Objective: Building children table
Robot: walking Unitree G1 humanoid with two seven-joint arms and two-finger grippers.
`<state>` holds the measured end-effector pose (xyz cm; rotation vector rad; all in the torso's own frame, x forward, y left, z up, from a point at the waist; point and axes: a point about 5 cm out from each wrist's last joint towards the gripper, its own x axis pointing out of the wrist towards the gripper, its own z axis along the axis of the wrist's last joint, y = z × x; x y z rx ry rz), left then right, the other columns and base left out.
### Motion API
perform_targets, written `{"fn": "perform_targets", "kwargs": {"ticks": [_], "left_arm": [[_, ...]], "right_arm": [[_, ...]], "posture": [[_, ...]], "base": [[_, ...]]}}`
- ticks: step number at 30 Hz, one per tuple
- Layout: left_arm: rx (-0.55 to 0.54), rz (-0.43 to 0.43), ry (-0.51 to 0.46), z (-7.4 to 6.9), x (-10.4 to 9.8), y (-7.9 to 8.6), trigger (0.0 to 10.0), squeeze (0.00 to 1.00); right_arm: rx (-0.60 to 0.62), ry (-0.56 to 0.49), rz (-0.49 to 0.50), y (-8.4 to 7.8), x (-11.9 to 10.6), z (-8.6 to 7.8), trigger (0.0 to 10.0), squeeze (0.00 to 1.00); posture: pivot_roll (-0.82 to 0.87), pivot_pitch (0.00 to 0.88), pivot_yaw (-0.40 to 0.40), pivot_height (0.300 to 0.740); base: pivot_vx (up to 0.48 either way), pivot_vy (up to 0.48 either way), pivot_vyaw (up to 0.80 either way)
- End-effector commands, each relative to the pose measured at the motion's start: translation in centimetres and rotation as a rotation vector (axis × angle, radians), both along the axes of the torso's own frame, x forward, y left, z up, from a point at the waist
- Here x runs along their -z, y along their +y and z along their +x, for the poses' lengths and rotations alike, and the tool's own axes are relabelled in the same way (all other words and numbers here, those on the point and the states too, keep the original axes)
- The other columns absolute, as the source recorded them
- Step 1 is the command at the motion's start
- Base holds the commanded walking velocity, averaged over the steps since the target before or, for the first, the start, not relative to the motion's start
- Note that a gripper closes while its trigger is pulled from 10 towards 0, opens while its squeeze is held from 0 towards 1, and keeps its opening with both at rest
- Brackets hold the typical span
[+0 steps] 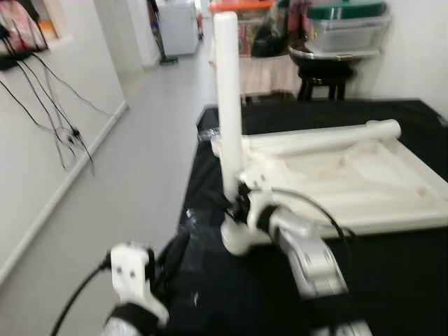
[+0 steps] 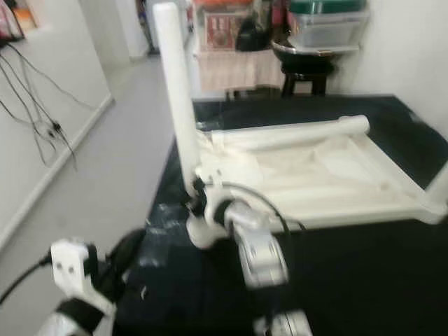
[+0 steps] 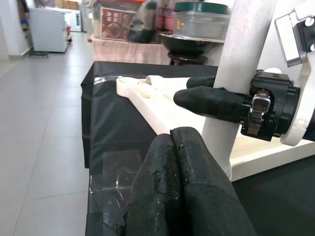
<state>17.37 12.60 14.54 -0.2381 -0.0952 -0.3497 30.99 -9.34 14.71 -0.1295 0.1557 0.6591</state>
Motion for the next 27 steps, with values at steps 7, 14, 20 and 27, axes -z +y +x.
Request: {"fn": "perform_targets", "kwargs": {"ticks": [7, 14, 20, 27], "left_arm": [[0.003, 0.043, 0.02, 0.2, 0.3, 0.5, 10.0, 0.0], [0.009, 0.063, 0.031, 0.3, 0.6, 0.3, 10.0, 0.0], [0.01, 0.067, 0.035, 0.5, 0.8, 0.3, 10.0, 0.0], [0.009, 0.074, 0.039, 0.5, 0.8, 0.2, 10.0, 0.0]], "right_arm": [[-0.013, 0.089, -0.01, -0.2, 1.7, 0.4, 10.0, 1.0], [-0.329, -0.048, 0.212, 1.7, -1.9, 1.1, 10.0, 1.0], [-0.689, -0.078, 0.142, 1.4, -3.7, 1.7, 10.0, 0.0], [-0.851, -0.015, 0.159, 2.8, -4.4, 3.4, 0.8, 0.0]], "posture": [[0.02, 0.004, 0.068, 0.74], [0.03, 0.0, 0.074, 0.74], [0.03, 0.0, 0.076, 0.74], [0.04, 0.0, 0.086, 0.74]], "base": [[0.0, 0.0, 0.0], [0.0, 0.0, 0.0], [0.0, 0.0, 0.0], [0.0, 0.0, 0.0]]}}
